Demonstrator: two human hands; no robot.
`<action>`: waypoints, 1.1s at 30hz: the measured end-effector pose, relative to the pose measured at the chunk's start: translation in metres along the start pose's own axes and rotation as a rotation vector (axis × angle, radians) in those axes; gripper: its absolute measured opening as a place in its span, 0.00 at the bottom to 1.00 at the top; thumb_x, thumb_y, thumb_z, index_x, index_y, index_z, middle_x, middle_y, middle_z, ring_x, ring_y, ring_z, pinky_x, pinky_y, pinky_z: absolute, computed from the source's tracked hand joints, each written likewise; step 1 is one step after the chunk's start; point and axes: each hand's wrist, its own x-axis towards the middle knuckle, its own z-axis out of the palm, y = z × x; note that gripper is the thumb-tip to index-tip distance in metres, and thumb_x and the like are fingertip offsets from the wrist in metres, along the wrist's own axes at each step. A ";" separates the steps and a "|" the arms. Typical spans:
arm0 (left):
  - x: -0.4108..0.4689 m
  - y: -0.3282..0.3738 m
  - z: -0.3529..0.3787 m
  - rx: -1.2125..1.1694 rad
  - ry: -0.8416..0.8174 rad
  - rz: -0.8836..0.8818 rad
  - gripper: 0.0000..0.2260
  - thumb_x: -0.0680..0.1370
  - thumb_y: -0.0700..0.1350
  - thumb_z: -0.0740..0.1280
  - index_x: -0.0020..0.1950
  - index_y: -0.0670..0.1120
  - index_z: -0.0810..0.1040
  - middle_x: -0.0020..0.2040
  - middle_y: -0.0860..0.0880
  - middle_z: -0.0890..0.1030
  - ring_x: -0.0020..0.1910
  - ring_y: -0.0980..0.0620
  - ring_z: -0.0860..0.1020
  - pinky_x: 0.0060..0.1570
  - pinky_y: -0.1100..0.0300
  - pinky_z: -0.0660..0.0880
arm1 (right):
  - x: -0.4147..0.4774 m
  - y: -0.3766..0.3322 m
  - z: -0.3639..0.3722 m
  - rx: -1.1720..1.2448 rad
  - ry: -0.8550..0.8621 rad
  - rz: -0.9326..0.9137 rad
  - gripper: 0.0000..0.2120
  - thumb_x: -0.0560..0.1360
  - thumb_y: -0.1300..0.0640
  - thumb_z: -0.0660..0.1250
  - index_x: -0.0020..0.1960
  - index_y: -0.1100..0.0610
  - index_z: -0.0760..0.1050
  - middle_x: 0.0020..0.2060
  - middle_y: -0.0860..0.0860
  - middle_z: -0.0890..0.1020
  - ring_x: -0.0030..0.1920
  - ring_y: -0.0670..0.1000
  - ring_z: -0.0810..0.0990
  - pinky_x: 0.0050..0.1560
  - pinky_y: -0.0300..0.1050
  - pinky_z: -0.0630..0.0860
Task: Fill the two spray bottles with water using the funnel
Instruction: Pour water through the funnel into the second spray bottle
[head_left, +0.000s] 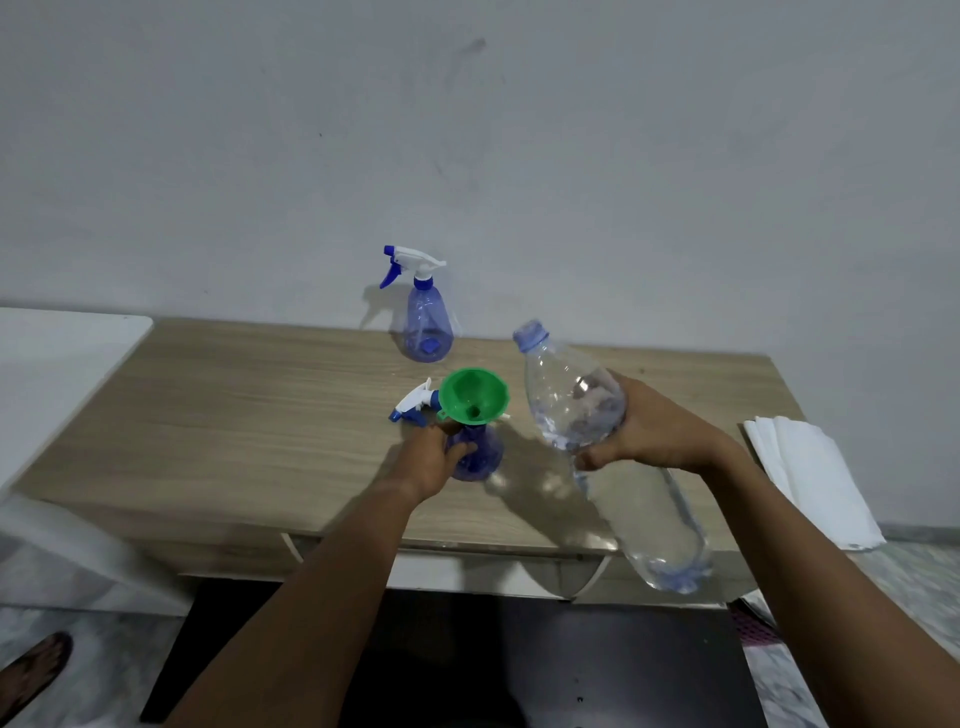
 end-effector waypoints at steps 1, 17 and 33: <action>0.000 -0.001 0.000 0.005 -0.002 0.006 0.15 0.76 0.55 0.67 0.62 0.59 0.78 0.52 0.50 0.84 0.52 0.46 0.81 0.57 0.46 0.78 | 0.000 -0.001 -0.003 0.039 0.046 -0.025 0.34 0.60 0.63 0.83 0.61 0.48 0.75 0.51 0.48 0.85 0.51 0.48 0.85 0.52 0.46 0.81; 0.040 -0.056 0.023 -0.055 -0.012 -0.001 0.25 0.69 0.70 0.65 0.61 0.61 0.75 0.54 0.55 0.83 0.54 0.50 0.82 0.56 0.45 0.80 | 0.064 0.018 0.042 0.324 0.964 0.036 0.35 0.63 0.54 0.83 0.64 0.53 0.68 0.49 0.37 0.77 0.50 0.42 0.77 0.41 0.21 0.68; 0.013 -0.035 0.013 -0.111 0.008 0.115 0.18 0.71 0.65 0.69 0.57 0.61 0.79 0.52 0.54 0.84 0.54 0.50 0.82 0.57 0.43 0.79 | 0.031 0.048 0.100 0.121 1.157 0.026 0.35 0.64 0.49 0.82 0.64 0.56 0.69 0.59 0.52 0.71 0.52 0.50 0.74 0.51 0.54 0.78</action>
